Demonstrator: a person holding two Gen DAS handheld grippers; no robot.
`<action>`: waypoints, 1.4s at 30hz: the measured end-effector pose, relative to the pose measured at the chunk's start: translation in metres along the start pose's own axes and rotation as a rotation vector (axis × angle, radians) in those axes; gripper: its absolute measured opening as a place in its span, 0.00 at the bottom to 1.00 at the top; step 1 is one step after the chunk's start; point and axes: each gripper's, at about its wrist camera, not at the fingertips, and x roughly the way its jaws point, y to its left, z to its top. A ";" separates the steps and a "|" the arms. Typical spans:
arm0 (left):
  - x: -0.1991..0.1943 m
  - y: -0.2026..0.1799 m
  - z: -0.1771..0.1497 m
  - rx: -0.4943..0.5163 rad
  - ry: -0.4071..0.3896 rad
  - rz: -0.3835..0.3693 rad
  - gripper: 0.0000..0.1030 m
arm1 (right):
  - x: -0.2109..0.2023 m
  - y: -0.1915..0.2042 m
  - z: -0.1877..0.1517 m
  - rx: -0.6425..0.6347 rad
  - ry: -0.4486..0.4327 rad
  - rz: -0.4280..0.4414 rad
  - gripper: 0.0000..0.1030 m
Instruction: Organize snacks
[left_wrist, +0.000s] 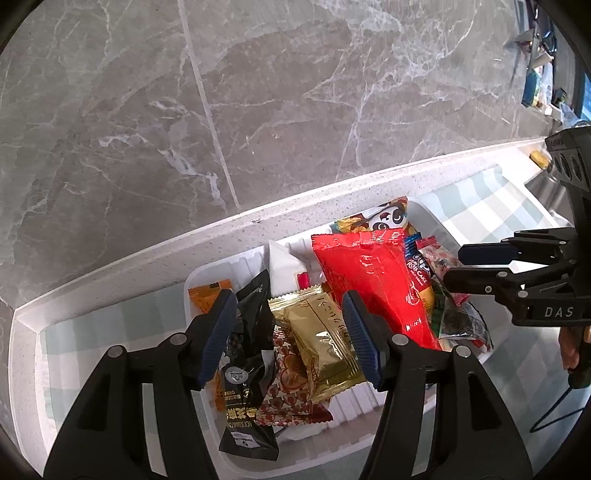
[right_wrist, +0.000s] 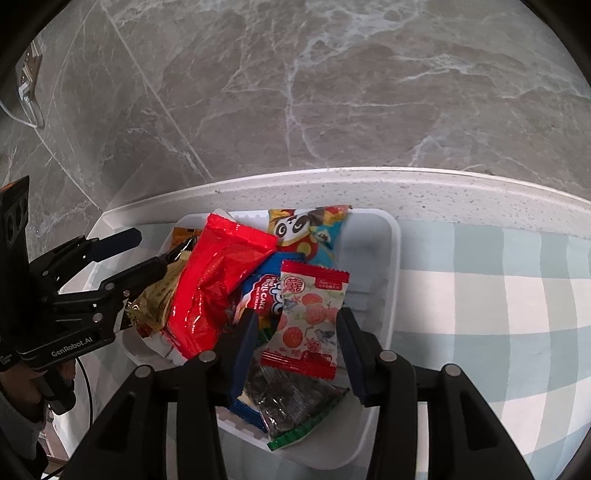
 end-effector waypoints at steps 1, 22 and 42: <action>-0.001 0.001 0.000 -0.003 -0.003 0.000 0.57 | -0.002 -0.001 0.000 0.004 -0.004 0.000 0.46; -0.054 0.007 -0.024 -0.113 -0.042 -0.026 0.83 | -0.070 -0.007 -0.044 0.100 -0.030 0.006 0.52; -0.163 -0.047 -0.041 -0.057 -0.148 -0.038 0.85 | -0.153 0.020 -0.123 0.113 -0.081 -0.018 0.55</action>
